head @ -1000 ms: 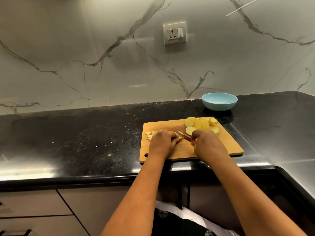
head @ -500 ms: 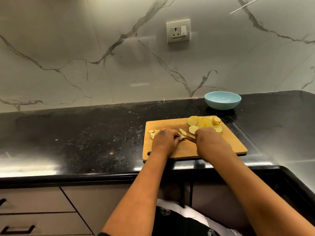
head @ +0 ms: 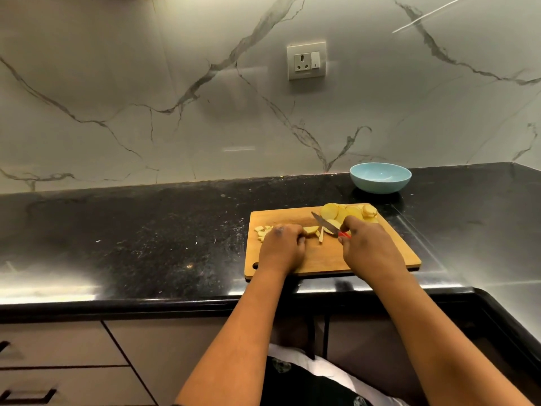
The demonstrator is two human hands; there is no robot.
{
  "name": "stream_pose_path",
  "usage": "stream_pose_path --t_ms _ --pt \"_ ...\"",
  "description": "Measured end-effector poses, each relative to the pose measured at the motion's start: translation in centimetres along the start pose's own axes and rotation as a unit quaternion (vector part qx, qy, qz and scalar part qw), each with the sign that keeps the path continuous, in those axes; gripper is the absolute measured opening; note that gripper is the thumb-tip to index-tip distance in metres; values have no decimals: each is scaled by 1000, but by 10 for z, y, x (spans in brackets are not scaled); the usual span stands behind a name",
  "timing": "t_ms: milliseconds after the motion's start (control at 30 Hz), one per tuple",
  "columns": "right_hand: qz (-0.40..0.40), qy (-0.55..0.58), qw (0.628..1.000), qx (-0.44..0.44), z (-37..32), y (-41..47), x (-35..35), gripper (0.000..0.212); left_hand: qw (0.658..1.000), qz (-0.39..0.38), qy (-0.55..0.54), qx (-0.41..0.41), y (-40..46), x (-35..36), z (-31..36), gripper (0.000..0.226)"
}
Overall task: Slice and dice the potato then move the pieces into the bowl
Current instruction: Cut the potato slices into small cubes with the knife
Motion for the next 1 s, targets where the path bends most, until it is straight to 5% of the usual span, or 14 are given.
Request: stream_pose_path --t_ms 100,267,433,567,767,867,1000 --pt "22 21 1000 1 6 0 1 19 1000 11 10 -4 7 2 -2 34" --pt "16 39 999 19 9 2 8 17 994 -106 19 -14 20 13 0 43" --pt "9 70 997 25 10 2 11 17 988 -154 -20 -10 23 10 0 32" --pt "2 74 997 26 12 2 12 19 975 -199 -90 -36 20 -1 -7 48" --pt "-52 74 996 16 2 -2 19 28 992 4 -79 -102 7 -7 -16 29" --pt "-96 35 995 8 -5 -1 19 33 994 -18 -29 -108 3 6 -9 44" --pt "-139 -24 990 18 -10 4 19 33 995 -20 -24 -97 7 11 -7 35"
Point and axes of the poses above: each hand's wrist, its own y-axis towards the middle knuckle, its own x-axis out of the palm, z = x × y, the point moved 4 cm from there along y, towards the middle knuckle, and after that the axes turned 7 degrees about z, right-handed, at the moved point
